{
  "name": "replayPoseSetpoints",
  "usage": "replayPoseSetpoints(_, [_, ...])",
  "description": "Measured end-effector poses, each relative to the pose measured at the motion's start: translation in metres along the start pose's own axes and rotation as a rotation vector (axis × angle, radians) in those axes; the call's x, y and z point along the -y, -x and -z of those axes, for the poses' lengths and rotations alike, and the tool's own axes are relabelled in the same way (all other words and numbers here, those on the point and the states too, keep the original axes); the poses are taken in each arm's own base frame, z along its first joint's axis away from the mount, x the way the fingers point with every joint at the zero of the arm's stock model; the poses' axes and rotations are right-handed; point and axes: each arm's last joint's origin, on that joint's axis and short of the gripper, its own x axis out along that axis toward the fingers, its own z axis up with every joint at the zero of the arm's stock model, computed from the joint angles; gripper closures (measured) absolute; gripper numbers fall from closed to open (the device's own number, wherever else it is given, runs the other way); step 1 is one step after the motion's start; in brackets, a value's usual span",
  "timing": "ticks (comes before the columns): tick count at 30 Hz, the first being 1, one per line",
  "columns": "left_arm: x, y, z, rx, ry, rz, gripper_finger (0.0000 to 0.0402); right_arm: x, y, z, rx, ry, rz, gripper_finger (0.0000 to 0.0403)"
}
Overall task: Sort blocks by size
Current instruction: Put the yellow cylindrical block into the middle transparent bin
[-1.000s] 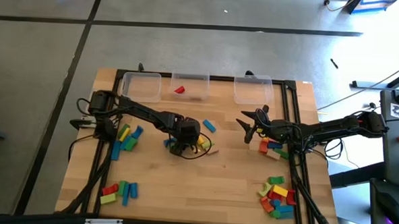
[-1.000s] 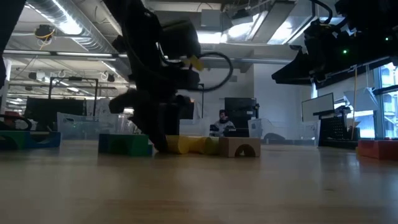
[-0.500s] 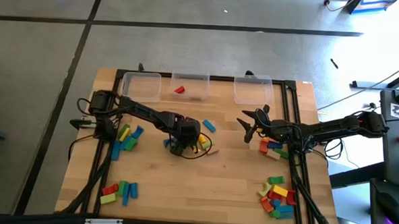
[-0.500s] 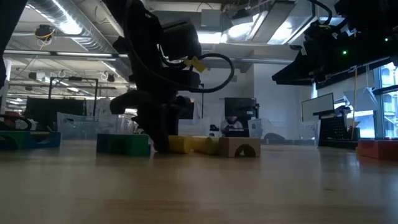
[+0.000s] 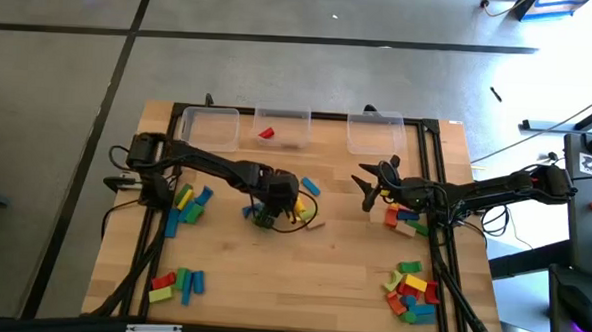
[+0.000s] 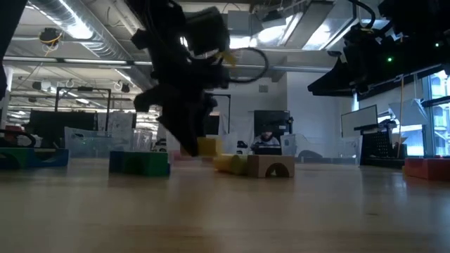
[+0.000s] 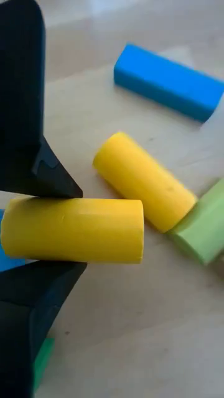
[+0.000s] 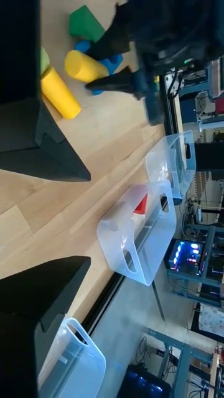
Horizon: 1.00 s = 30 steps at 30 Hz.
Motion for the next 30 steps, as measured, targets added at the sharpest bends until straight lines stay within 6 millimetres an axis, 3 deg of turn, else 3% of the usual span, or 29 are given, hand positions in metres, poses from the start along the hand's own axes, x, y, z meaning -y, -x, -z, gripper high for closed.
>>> replayPoseSetpoints(7, [-0.019,0.042,0.0,0.093,0.047,-0.09,0.0262,0.0,0.0,0.0,-0.001,0.0,0.0,0.0194])
replayPoseSetpoints(13, [-0.052,0.07,0.009,0.186,0.159,-0.178,0.0261,0.0,0.0,0.0,-0.001,0.0,0.0,0.0194])
replayPoseSetpoints(20, [-0.101,0.075,0.026,0.267,0.304,-0.308,0.026,0.0,0.0,0.0,0.001,-0.002,0.0,0.0194])
replayPoseSetpoints(30, [-0.159,0.072,0.07,0.364,0.543,-0.476,0.0259,0.0,0.0,0.0,0.001,-0.003,0.0,0.0194])
